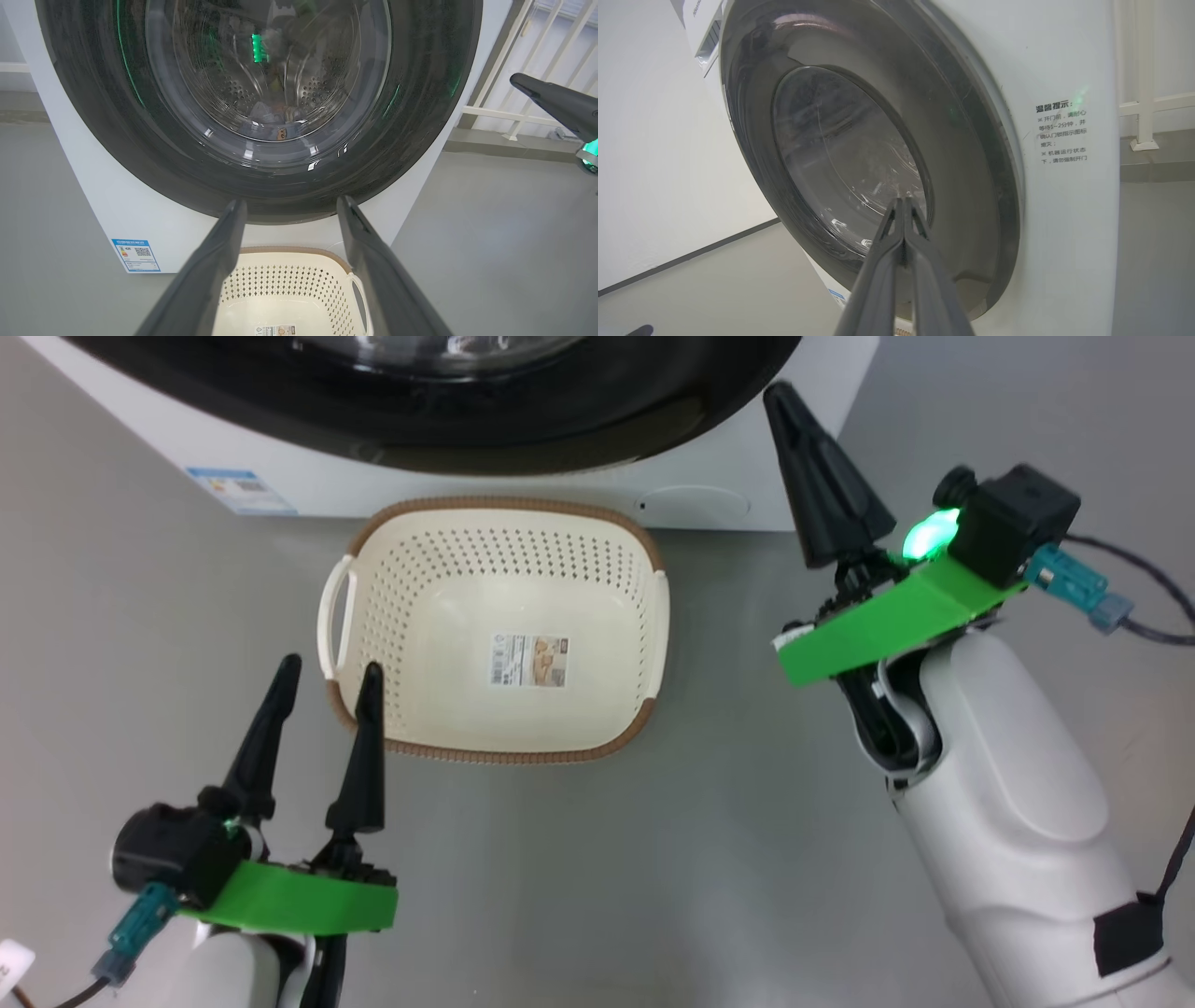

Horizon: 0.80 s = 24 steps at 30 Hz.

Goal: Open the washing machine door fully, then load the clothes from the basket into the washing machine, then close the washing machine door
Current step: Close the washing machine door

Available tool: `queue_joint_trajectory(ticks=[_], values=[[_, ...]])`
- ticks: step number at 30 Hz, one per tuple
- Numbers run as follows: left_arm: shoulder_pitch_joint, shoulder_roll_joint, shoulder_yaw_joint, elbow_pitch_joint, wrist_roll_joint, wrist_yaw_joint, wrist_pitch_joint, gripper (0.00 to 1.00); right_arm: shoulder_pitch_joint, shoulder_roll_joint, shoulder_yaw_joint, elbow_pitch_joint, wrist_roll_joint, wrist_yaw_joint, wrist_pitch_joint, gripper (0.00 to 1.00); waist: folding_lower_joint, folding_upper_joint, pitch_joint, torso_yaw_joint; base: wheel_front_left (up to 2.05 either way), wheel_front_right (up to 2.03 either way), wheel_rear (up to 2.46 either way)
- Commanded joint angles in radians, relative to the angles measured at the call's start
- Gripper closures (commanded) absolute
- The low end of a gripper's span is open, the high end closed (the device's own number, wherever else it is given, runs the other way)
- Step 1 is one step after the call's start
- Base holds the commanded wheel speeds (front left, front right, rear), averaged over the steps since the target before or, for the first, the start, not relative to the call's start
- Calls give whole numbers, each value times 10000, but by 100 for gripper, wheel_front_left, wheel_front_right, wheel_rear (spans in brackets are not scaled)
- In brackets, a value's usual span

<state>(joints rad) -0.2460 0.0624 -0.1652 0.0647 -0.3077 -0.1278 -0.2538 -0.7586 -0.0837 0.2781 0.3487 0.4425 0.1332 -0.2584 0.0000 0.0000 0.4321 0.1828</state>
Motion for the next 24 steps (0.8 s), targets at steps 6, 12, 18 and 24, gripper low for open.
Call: queue_joint_trajectory(ticks=[6, 12, 18, 24], values=[[494, 275, 730, -269, 107, -29, -80, 0, 1208, 274, 171, -558, -79, -25, -34, 100, 0, 0, -931, -697, 0, 0, 0], [894, 282, 957, -350, 266, -29, -80, 0, 1959, 239, 165, -837, -443, -25, -34, 60, 0, 0, -1433, -994, 0, 0, 0], [1500, 263, 1235, -443, 431, -29, -80, 0, 2872, 265, -17, -1075, -664, -25, -34, 0, 0, 0, -2102, -1301, 0, 0, 0], [2010, 170, 1470, -521, 569, -29, -80, 0, 3938, 277, -393, -1367, -961, -25, -34, 0, 0, 0, -2699, -1534, 0, 0, 0]])
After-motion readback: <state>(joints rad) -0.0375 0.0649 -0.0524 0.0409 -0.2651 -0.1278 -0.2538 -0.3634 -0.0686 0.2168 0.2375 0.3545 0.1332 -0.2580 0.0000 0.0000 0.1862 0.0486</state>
